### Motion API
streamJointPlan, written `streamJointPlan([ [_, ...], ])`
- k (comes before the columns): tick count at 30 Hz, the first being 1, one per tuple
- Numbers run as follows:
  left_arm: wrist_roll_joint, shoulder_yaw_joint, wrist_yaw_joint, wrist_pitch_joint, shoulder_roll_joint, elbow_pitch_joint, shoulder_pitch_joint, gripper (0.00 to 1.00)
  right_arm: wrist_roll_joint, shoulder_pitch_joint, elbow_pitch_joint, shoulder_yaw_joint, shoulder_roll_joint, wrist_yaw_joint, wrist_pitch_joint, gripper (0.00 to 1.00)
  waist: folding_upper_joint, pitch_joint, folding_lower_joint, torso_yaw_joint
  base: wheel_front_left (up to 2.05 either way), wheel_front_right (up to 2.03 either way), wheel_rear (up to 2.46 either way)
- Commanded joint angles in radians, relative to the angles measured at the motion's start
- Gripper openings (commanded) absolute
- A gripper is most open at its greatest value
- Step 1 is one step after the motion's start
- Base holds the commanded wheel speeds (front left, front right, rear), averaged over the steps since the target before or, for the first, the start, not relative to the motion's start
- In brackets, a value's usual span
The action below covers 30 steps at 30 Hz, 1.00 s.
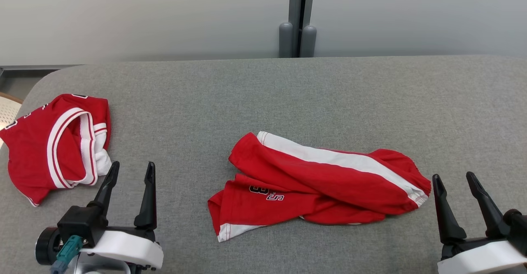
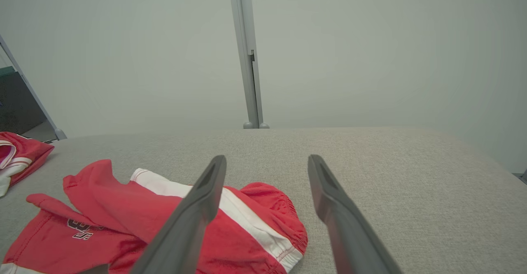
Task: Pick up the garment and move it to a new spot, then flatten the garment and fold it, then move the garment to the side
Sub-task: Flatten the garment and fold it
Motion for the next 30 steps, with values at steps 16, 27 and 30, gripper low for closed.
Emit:
streamJointPlan([
  [16, 0.053, -0.229, -0.175, 0.151, -0.115, 0.176, -0.442, 1.00, 0.006, -0.070, 0.005, 0.018, 0.008, 0.000, -0.007, 1.00, -0.0001, 0.141, 0.0000, -0.076, 0.00, 0.00, 0.00],
  [27, 0.010, -0.294, -0.230, 0.253, -0.196, 0.698, -0.671, 1.00, 0.020, -0.104, 0.056, 0.042, 0.018, 0.000, -0.028, 1.00, -0.0001, 0.196, 0.0000, -0.152, 0.00, 0.00, 0.00],
  [30, 0.004, -0.289, -0.213, 0.263, -0.201, 0.810, -0.701, 1.00, 0.021, -0.100, 0.064, 0.036, 0.022, 0.000, -0.028, 1.00, -0.0001, 0.199, 0.0000, -0.159, 0.00, 0.00, 0.00],
])
